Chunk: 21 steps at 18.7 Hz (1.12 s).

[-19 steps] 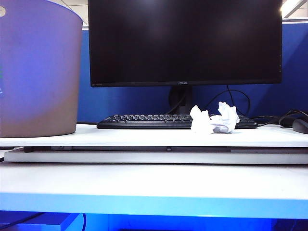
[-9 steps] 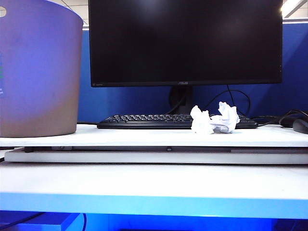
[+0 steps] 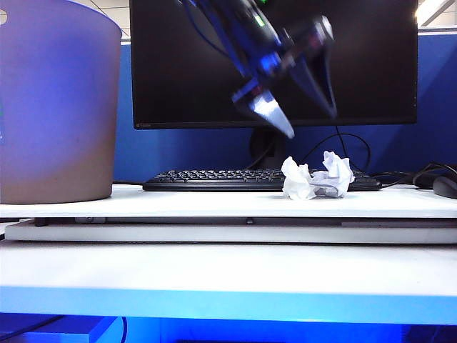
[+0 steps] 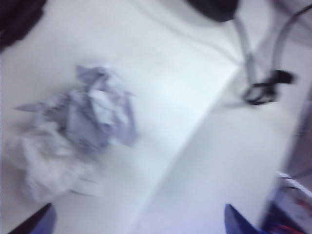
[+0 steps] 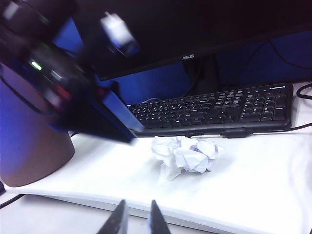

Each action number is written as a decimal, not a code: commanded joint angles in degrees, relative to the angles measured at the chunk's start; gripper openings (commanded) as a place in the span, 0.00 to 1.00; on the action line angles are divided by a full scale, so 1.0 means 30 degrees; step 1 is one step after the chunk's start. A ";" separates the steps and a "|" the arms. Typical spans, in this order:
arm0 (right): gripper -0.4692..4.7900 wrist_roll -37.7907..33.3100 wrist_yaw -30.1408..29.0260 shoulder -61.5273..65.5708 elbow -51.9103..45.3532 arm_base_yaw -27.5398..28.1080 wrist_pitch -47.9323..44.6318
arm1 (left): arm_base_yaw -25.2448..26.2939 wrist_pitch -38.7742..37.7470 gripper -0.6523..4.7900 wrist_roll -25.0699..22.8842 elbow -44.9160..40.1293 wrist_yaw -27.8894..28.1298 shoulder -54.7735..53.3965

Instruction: Pick up all paper balls from the table and place them in the pink trash can.

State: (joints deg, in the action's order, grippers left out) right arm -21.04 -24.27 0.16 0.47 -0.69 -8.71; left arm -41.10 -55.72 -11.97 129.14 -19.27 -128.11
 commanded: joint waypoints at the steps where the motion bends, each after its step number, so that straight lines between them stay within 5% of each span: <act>1: 0.21 -0.0058 -0.0095 -0.0029 -0.0066 -0.0015 -0.0321 | -0.0219 0.1370 1.00 0.0117 0.0087 0.2200 -0.0270; 21: 0.21 -0.0073 -0.0175 -0.0029 -0.0066 -0.0007 -0.0321 | -0.0240 0.4896 1.00 0.1311 0.0095 0.2696 -0.3359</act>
State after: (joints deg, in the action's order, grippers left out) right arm -21.04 -24.34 0.16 0.47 -0.69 -8.75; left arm -41.67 -41.71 -8.16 129.16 -11.27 -137.80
